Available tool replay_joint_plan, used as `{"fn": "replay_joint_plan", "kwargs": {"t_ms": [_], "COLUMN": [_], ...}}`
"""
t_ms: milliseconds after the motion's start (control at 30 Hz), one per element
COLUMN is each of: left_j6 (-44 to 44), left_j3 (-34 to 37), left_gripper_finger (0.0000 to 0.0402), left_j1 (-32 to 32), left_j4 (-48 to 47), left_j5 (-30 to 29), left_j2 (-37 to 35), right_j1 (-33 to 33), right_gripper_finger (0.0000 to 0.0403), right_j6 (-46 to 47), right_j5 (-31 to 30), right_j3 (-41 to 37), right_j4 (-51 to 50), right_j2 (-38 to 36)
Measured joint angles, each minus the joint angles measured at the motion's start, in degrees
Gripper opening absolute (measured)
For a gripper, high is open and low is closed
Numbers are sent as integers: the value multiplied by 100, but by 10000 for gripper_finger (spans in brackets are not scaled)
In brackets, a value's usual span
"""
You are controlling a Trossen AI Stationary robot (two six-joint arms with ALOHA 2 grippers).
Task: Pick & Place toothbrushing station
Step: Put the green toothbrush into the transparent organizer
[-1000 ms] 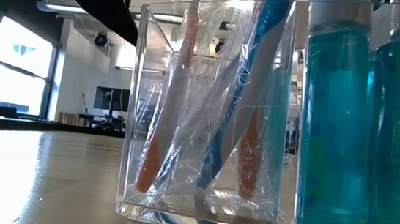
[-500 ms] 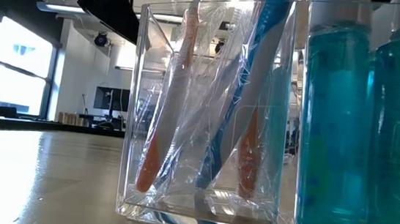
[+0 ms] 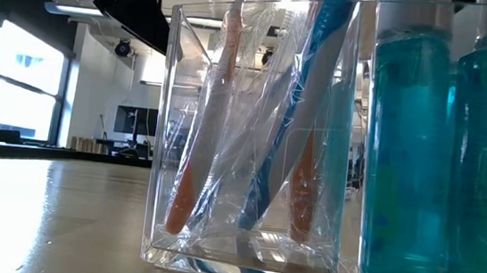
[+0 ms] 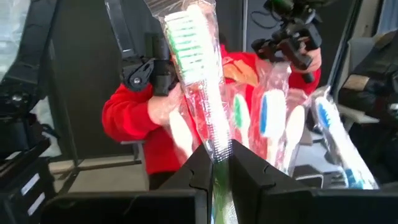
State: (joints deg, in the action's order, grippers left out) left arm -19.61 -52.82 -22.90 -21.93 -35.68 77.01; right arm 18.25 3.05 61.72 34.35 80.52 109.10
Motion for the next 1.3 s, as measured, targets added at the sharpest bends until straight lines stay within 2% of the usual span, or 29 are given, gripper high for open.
{"fn": "replay_joint_plan", "kwargs": {"t_ms": [500, 733, 1000, 1133, 1300], "left_j6": [-3, -3, -3, 0, 0], "left_j3": [0, 0, 0, 0, 0], "left_gripper_finger": [163, 163, 163, 163, 163], "left_j1": [0, -2, -2, -2, -1], "left_j4": [-4, -6, -7, -7, -7], "left_j5": [54, 63, 63, 63, 70], "left_j2": [0, 0, 0, 0, 0], "right_j1": [-110, -121, -153, -154, -9], "right_gripper_finger": [25, 25, 25, 25, 36], "right_j6": [-186, 164, 188, 308, 419], "right_j5": [132, 158, 186, 111, -326], "right_j3": [0, 0, -2, -2, -2], "right_j4": [-244, 552, 629, 631, 629], "right_j2": [21, 571, 645, 630, 612]}}
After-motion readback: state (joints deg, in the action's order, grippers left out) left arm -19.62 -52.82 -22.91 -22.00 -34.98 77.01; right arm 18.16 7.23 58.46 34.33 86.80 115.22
